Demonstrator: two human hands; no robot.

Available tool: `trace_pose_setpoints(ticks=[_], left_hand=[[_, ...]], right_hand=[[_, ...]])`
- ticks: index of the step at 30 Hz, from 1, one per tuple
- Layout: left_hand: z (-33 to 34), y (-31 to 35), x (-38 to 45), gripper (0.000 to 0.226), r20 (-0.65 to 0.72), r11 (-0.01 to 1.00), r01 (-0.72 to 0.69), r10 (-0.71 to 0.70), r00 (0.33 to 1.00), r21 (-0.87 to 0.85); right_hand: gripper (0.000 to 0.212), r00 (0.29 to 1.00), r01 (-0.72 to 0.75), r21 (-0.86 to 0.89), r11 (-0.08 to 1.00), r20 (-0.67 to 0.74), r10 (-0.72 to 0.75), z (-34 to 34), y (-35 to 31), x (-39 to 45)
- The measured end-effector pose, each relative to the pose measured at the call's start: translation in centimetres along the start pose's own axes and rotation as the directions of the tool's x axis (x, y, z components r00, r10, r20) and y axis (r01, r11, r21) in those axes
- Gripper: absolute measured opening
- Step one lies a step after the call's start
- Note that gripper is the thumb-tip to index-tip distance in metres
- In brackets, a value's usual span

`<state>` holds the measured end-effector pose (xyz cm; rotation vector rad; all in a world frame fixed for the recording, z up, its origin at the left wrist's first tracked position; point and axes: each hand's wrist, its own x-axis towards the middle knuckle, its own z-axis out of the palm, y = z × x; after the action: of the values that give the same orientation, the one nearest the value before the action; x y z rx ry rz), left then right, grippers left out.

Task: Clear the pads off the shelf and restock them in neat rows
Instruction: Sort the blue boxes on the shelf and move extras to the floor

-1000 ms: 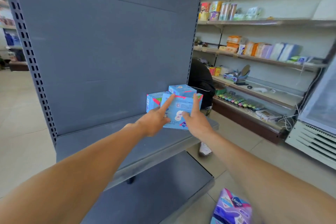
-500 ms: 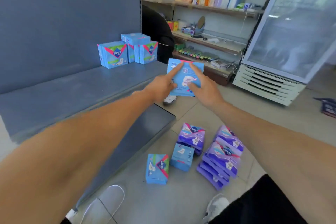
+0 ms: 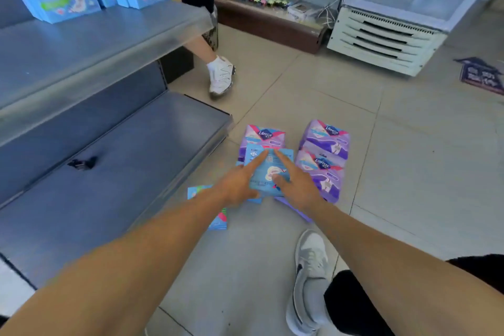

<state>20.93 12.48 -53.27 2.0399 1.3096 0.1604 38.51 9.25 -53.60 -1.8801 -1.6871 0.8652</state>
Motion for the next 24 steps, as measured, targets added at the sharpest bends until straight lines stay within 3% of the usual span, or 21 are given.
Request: trace_pose_setpoints(ticks=[11,17,24], left_hand=[[14.5,-9.8,2.1,0.105,0.218,0.980,0.137,-0.103,0.971,-0.146],[17.9,-12.1,3.6,0.098,0.231,0.978,0.176,-0.146,0.962,-0.114],[19.3,-12.6,4.6,0.077,0.231,0.966,0.232,-0.200,0.952,-0.119]], right_hand=[[0.061,0.954,-0.226,0.017,0.974,0.204,0.218,11.6,12.3,-0.9],[0.060,0.919,-0.315,0.000,0.949,0.248,0.305,15.0,15.8,0.6],[0.058,0.906,-0.312,-0.064,0.948,0.279,0.318,16.8,17.2,1.7]])
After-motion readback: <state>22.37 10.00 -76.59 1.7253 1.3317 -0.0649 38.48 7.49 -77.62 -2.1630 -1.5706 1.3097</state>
